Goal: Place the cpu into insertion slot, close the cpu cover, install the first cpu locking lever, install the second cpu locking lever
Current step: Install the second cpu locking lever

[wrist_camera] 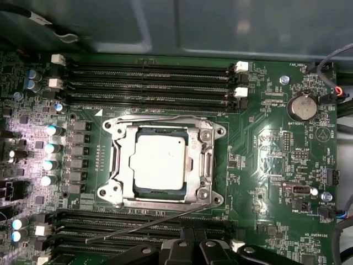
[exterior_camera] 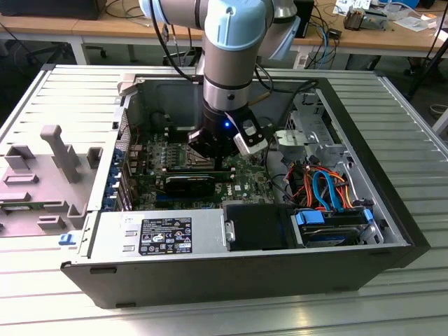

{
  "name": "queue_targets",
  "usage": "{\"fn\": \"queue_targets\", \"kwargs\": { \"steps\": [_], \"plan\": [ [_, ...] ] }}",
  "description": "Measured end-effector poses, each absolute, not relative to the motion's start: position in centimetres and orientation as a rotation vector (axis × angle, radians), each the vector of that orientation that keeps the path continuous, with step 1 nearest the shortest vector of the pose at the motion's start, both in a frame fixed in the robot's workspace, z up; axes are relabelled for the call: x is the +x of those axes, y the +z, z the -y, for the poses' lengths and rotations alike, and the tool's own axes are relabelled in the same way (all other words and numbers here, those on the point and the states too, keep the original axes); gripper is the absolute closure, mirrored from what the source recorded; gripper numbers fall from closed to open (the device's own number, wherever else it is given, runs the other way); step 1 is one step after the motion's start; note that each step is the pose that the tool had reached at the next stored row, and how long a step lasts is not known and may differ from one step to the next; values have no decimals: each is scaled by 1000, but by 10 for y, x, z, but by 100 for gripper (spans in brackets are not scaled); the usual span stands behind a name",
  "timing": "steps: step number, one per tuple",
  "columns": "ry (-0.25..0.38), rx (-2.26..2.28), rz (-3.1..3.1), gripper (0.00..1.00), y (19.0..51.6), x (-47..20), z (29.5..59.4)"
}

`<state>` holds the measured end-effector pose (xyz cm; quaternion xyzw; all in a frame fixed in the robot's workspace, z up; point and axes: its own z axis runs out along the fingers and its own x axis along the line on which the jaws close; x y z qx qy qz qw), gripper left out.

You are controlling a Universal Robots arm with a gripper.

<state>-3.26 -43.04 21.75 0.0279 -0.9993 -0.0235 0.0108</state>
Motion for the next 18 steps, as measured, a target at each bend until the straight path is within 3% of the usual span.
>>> {"fn": "queue_targets", "kwargs": {
  "steps": [18],
  "plan": [
    [-73, 87, 3118, 89, 216, -32, 431]
  ]
}}
